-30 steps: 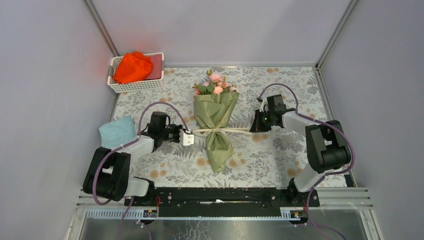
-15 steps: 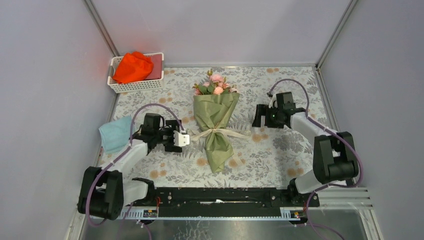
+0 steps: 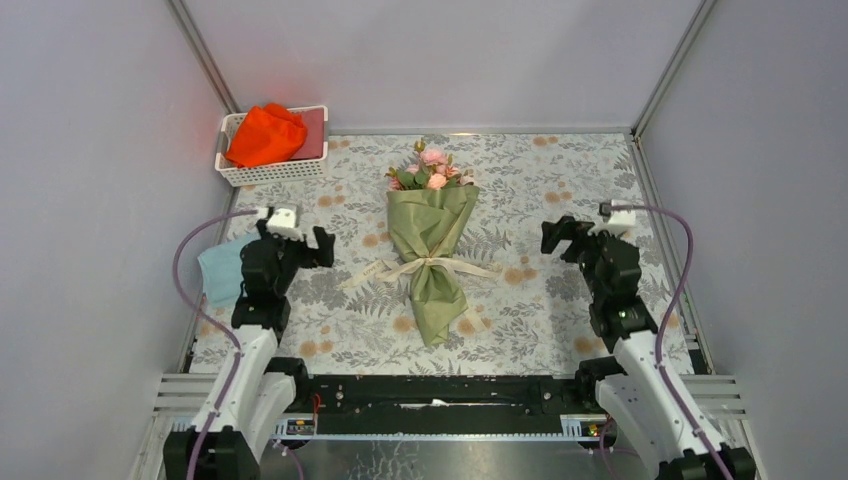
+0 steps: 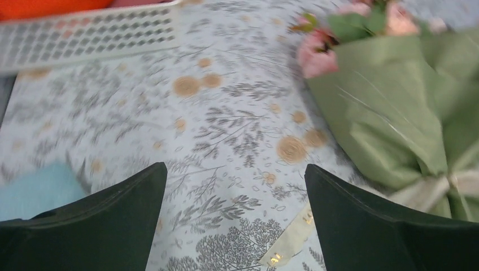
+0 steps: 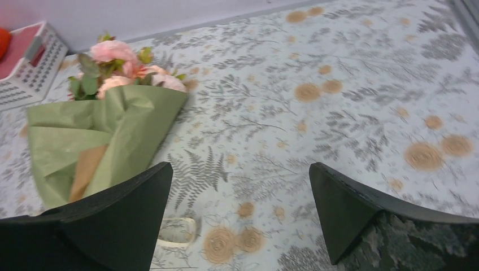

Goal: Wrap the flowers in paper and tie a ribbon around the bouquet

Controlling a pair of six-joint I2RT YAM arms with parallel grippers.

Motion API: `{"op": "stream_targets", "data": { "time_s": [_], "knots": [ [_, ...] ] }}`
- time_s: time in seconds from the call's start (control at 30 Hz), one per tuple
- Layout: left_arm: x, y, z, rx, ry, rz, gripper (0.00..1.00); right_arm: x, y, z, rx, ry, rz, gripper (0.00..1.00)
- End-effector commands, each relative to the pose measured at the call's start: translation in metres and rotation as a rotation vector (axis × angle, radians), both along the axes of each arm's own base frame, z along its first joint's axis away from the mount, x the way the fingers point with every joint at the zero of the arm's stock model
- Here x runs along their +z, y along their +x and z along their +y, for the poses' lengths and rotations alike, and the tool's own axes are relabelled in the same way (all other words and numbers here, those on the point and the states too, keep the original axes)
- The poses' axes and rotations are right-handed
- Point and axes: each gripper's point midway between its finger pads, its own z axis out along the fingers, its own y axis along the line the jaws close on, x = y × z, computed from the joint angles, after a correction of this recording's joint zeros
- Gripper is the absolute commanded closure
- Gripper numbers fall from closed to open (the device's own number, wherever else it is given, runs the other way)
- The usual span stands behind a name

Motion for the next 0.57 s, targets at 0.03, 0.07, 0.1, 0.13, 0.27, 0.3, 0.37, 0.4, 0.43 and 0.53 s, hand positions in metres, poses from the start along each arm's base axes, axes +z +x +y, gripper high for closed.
{"op": "stream_targets", "data": {
  "time_s": [0.03,0.07,0.1,0.13,0.27,0.3,0.37,0.4,0.43,0.53],
  "knots": [
    [0.007,-0.003,0.058,0.384,-0.331,-0.146,0.01,-0.002,-0.016,-0.046,-0.276,0.091,-0.129,0.0],
    [0.003,-0.006,0.062,0.389,-0.317,-0.172,0.01,-0.011,-0.021,-0.06,-0.359,0.098,-0.112,0.0],
    [0.004,-0.008,0.067,0.396,-0.3,-0.204,0.01,-0.018,-0.025,-0.065,-0.392,0.095,-0.092,0.0],
    [0.003,-0.009,0.07,0.401,-0.27,-0.219,0.01,-0.024,-0.027,-0.069,-0.416,0.094,-0.068,0.0],
    [0.0,-0.012,0.072,0.406,-0.253,-0.215,0.01,-0.044,-0.032,-0.072,-0.444,0.1,-0.007,0.0],
    [0.0,-0.012,0.07,0.394,-0.26,-0.213,0.01,-0.047,-0.033,-0.075,-0.461,0.108,-0.007,0.0],
    [0.003,-0.013,0.064,0.365,-0.275,-0.223,0.01,-0.054,-0.034,-0.081,-0.507,0.134,-0.021,0.0],
    [0.005,-0.013,0.063,0.356,-0.279,-0.23,0.01,-0.057,-0.035,-0.085,-0.535,0.148,-0.028,0.01],
    [0.006,-0.013,0.062,0.35,-0.284,-0.234,0.01,-0.059,-0.035,-0.087,-0.555,0.16,-0.029,0.01],
    [0.003,-0.013,0.062,0.354,-0.287,-0.223,0.01,-0.06,-0.035,-0.087,-0.564,0.156,-0.002,0.01]
  ]
}}
